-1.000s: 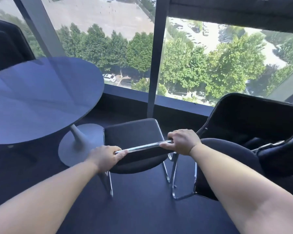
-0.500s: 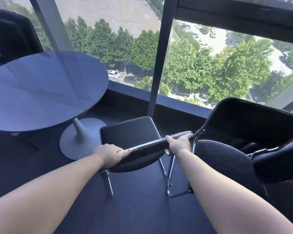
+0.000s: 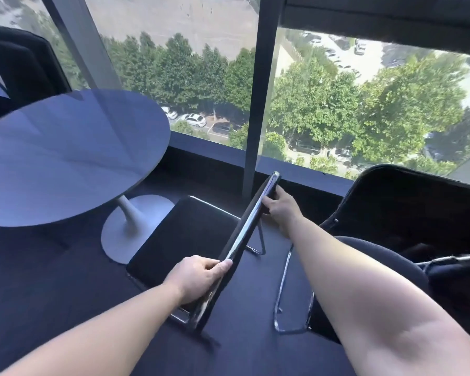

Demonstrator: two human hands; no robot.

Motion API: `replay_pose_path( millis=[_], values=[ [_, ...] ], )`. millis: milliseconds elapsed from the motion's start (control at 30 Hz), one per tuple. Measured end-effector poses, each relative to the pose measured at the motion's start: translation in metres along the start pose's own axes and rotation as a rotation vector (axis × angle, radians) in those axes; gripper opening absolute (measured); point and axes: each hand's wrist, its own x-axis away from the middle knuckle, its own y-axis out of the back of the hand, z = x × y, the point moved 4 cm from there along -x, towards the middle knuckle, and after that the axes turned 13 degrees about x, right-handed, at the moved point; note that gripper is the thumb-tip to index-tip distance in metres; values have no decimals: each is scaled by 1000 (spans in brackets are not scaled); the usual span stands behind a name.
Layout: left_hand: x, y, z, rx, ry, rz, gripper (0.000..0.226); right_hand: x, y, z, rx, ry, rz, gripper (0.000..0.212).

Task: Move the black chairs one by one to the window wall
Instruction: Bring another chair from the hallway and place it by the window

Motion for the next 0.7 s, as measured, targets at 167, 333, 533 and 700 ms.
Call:
replay_pose_path(
  millis=[167,333,533,700],
  values=[
    [-5,14,-8,54,36,179,66,48,-10,0,-242,-53,168,30],
    [-55,51,-60,-416,-167,25,62,107,-43,-14,-180,-54,329,41],
    [-111,46,-146,-985,-640,205,61,120,-59,-13,-126,-126,282,75],
    [-152,26,-171,-1269,-888,416,59,127,-76,-15,-76,-218,258,91]
  ],
)
